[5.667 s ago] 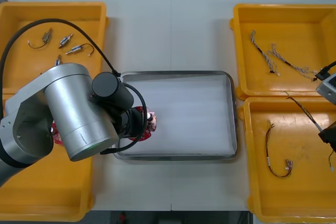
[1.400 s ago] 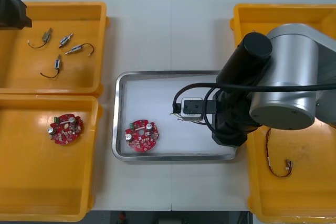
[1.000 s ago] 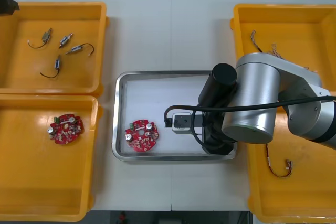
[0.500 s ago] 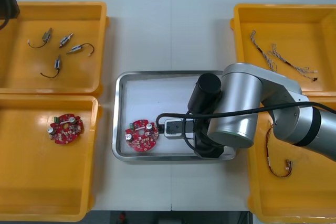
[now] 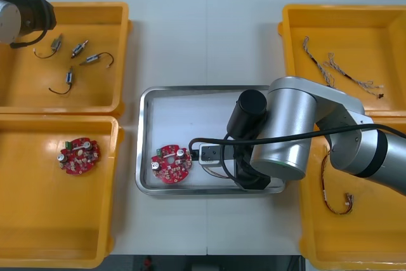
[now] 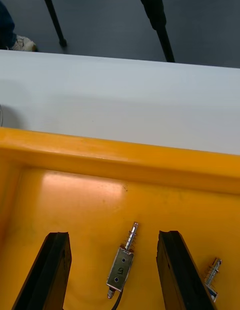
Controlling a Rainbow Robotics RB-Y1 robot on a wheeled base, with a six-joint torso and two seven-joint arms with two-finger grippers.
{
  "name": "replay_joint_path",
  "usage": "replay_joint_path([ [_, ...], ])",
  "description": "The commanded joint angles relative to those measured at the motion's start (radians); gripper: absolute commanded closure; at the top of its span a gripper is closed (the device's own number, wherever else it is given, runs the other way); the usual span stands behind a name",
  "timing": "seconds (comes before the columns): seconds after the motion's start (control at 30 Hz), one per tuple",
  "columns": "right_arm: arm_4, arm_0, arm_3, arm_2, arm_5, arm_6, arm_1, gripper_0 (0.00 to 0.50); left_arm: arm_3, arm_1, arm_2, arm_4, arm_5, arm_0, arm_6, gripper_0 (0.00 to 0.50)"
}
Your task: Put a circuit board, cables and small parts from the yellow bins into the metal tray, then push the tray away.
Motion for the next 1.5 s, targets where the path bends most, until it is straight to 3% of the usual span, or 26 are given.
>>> replay_joint_path([
  [0.03,0.001,0.006,-0.063,-0.011,0.016,0.019,-0.018,0.0,0.014,-0.01,-0.021,0.003,-0.012,-0.052,-0.119,0.0],
  [0.17,-0.019,0.006,-0.12,-0.079,0.095,0.01,-0.024,0.0,0.034,-0.01,-0.03,0.049,-0.012,-0.054,-0.133,0.0],
  [0.37,-0.124,0.006,-0.149,-0.246,0.197,-0.037,-0.024,0.0,0.051,-0.01,-0.035,0.027,-0.014,-0.054,-0.15,0.0],
  [0.73,-0.229,0.017,-0.16,-0.503,0.319,-0.404,-0.048,0.0,0.109,-0.048,-0.046,0.035,-0.072,-0.054,-0.152,0.0],
  [0.87,-0.229,0.053,-0.181,-0.583,0.319,-0.531,-0.079,0.0,0.152,-0.06,-0.067,0.036,-0.126,-0.054,-0.152,0.0],
  [1.27,-0.23,0.205,-0.281,-0.763,0.319,-0.843,-0.179,0.0,0.16,-0.06,-0.107,0.061,-0.126,-0.054,-0.147,0.0],
  [1.5,-0.213,0.274,-0.306,-0.841,0.319,-0.863,-0.231,0.0,0.17,-0.06,-0.109,0.07,-0.126,-0.054,-0.147,0.0],
])
